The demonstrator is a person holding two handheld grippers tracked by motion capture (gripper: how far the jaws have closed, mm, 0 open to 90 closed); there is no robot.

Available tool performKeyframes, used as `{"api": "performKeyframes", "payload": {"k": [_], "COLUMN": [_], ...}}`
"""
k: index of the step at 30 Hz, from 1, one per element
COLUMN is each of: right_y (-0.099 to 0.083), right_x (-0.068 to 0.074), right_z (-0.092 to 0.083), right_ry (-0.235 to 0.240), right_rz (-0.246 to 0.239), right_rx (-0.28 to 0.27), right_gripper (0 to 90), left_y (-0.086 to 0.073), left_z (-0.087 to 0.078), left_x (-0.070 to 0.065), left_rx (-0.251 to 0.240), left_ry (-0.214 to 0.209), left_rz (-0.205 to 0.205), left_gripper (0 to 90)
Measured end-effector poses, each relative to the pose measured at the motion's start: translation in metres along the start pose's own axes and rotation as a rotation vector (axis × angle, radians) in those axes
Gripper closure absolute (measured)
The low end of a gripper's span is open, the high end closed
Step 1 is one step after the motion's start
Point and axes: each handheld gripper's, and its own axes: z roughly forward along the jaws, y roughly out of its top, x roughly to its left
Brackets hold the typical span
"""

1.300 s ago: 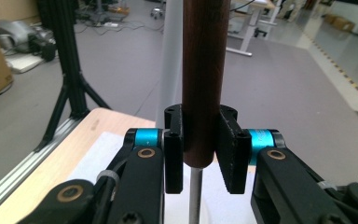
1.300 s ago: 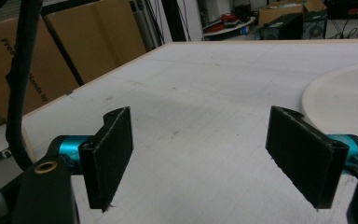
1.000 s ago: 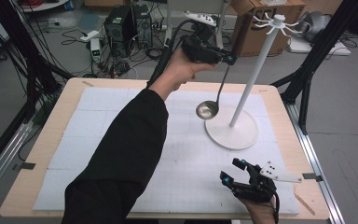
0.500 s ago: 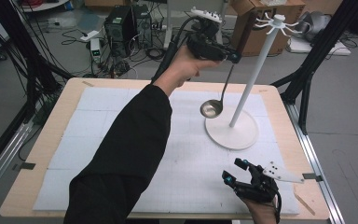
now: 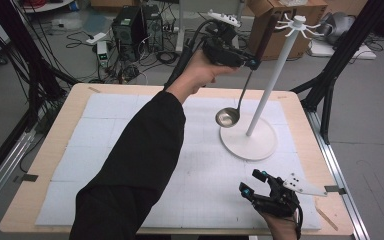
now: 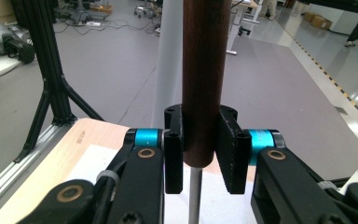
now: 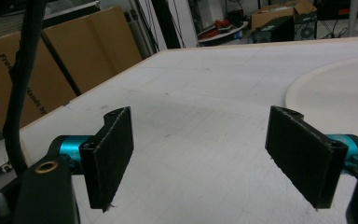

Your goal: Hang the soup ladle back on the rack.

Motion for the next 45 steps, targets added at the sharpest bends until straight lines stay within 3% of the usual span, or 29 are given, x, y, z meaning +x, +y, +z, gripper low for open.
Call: {"api": "performKeyframes", "payload": {"k": [18,25,33,45], "right_y": [-0.001,-0.001,-0.002,-0.002], "right_x": [-0.002,-0.003,-0.003,-0.005], "right_z": [-0.003,-0.004,-0.003,-0.003], "right_ry": [-0.008,-0.012,-0.018,-0.025], "right_rz": [0.014,0.006,0.019,0.022], "right_rx": [-0.006,-0.011,-0.004,-0.002], "right_gripper": [22.7,22.8,22.7,22.8], "left_y": [-0.001,0.000,0.001,0.000], "left_z": [0.006,-0.008,-0.005,0.000], "left_x": [0.006,0.013,0.018,0.019], "left_rx": [0.006,-0.026,-0.023,-0.009], "left_ry": [-0.024,-0.020,-0.081,-0.114], "left_rz": [-0.007,-0.021,-0.023,-0.020], "left_gripper": [74.1,74.1,74.1,74.1]}}
